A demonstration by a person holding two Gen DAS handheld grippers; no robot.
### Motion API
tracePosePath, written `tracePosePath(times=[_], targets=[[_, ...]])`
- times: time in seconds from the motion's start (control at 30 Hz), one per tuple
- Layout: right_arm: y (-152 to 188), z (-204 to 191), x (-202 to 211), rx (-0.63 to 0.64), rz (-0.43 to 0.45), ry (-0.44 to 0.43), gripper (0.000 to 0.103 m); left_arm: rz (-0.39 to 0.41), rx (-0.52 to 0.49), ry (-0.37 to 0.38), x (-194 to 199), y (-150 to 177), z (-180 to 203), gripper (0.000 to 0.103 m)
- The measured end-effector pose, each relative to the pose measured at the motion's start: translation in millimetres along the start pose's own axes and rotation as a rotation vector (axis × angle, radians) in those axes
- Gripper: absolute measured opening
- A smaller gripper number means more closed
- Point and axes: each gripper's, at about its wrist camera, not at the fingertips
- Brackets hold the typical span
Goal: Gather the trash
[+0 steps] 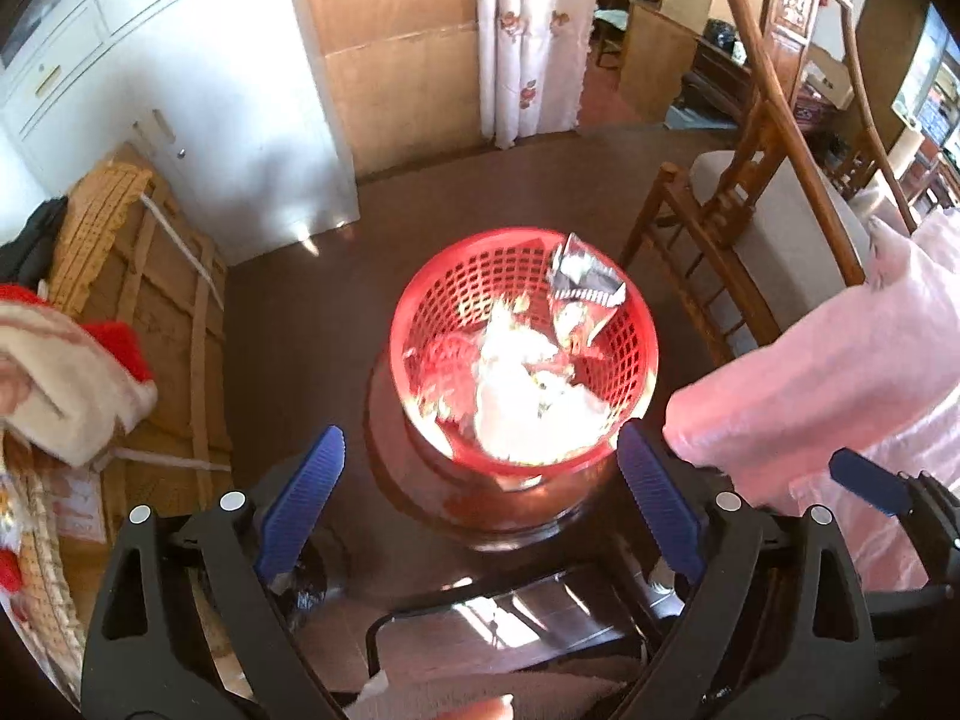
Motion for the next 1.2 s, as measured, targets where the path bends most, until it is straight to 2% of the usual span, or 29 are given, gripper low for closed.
tracePosePath(times=[0.4, 0.73, 1.2], targets=[[21, -7, 19, 0.022, 0.017, 0.031, 0.09, -0.008, 0.0, -0.011, 17, 27, -8, 0.089], [26, -11, 24, 0.03, 0.03, 0.047, 0.09, 0.021, -0.017, -0.014, 25, 33, -6, 0.089], [26, -11, 24, 0.027, 0.025, 0.045, 0.09, 0.018, -0.023, -0.011, 24, 34, -5, 0.089]])
Point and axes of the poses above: each gripper's, at about its wrist camera, not at the fingertips, and x roughly against the way its jaws point, z to its right, y to its underside, and after that the axes turned 6 degrees about -z, right-handed
